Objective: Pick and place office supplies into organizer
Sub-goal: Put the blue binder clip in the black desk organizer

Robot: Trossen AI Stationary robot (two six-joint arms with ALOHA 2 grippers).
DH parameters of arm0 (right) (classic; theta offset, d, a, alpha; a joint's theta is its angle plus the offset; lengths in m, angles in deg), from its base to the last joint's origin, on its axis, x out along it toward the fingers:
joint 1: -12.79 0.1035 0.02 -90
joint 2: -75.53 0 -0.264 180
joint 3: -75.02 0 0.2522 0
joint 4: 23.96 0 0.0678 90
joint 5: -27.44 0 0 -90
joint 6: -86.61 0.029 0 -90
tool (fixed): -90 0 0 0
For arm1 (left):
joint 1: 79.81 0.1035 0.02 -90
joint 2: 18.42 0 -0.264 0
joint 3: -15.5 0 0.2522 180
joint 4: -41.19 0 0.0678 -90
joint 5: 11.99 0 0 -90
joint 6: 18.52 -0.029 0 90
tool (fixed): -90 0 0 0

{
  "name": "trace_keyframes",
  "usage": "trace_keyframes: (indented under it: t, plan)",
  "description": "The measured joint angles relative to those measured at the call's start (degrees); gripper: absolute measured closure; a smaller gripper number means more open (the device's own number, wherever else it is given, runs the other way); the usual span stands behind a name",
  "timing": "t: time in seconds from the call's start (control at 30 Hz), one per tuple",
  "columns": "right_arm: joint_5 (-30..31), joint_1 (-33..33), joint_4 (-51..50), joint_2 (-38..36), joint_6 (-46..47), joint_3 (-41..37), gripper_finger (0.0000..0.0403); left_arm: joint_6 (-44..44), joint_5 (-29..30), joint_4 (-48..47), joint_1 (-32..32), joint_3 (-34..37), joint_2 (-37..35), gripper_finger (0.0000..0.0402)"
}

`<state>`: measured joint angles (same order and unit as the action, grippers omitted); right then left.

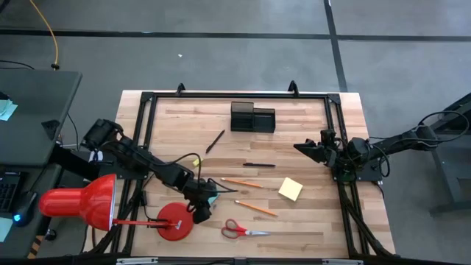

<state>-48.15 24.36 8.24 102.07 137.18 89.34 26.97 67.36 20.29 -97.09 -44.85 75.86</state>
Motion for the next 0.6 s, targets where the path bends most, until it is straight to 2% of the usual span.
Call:
trace_keyframes:
  t: [0.33, 0.6]
  plan:
    - [-0.02, -0.02, -0.67, 0.01, 0.19, -0.02, 0.0210, 1.32, 4.45, -0.33, 0.04, 0.00, 0.13, 0.0266]
    - [-0.04, -0.02, -0.69, 0.01, 0.61, -0.02, 0.0210, 1.91, 6.83, -0.75, 0.05, 0.04, 0.63, 0.0270]
